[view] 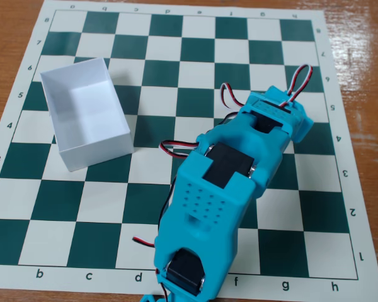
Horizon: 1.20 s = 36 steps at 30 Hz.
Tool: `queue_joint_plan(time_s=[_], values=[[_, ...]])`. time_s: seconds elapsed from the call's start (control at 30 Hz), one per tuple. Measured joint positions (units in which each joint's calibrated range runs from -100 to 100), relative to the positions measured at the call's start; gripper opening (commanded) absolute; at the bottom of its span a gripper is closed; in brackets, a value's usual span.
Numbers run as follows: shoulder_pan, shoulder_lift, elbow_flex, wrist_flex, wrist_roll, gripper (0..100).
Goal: Grab the toy horse and put it in the box.
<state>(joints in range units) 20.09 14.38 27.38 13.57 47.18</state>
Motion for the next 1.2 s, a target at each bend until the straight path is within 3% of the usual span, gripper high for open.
queue_joint_plan(time_s=[0.3, 0.43, 0.5, 0.93, 1.2], values=[[0.5, 2.7, -1.0, -2.9, 0.0, 24], [0.5, 3.3, -1.5, -3.4, 0.0, 12], [0.5, 3.6, -2.0, -3.8, 0.0, 0], [0.1, 3.5, -1.6, -3.9, 0.0, 0], [-5.5, -9.1, 5.9, -3.9, 0.0, 0]])
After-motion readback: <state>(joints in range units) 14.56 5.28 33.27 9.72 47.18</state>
